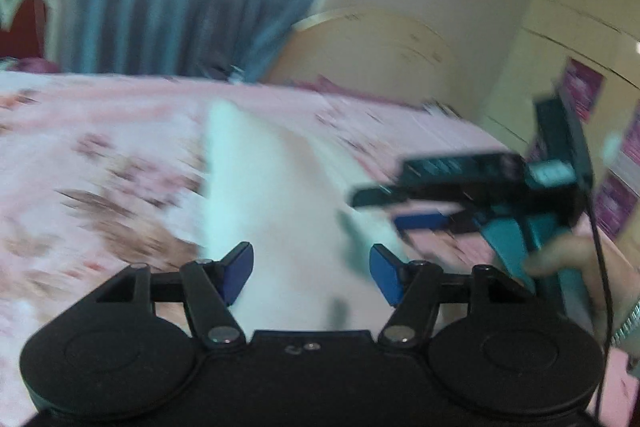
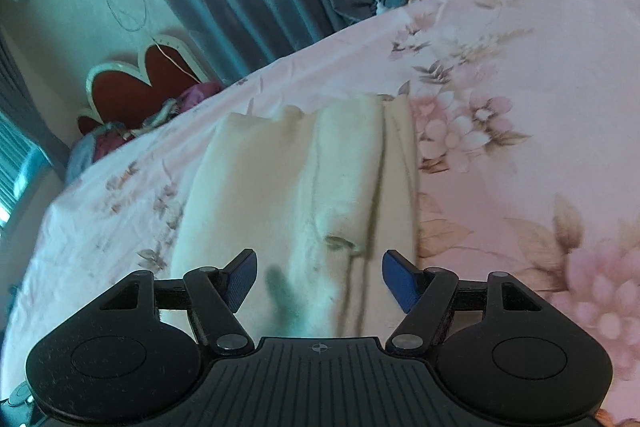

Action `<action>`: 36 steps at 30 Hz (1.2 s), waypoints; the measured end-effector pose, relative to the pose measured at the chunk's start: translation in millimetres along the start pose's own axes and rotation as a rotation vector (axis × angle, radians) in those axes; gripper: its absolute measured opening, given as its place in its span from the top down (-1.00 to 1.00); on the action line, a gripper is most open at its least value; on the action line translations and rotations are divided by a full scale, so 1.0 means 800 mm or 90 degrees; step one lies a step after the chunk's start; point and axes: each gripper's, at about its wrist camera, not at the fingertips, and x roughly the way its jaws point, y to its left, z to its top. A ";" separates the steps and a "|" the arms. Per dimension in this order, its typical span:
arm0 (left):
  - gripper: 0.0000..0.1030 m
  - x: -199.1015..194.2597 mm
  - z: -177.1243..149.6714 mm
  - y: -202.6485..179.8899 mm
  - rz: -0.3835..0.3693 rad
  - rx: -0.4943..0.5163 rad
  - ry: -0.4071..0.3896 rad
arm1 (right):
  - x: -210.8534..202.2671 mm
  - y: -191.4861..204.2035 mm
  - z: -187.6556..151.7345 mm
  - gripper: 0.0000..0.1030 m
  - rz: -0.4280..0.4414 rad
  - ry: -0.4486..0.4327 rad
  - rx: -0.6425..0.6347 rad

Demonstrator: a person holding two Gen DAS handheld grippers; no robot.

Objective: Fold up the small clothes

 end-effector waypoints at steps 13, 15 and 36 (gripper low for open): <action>-0.22 0.015 0.037 0.047 0.071 -0.037 -0.005 | 0.010 -0.015 0.004 0.09 -0.007 0.000 0.075; -0.22 0.019 0.036 0.048 0.069 -0.036 0.002 | 0.013 -0.015 0.004 0.09 -0.011 -0.003 0.080; -0.23 0.091 0.056 0.051 0.033 -0.090 0.028 | -0.002 0.014 0.021 0.70 -0.086 -0.041 -0.088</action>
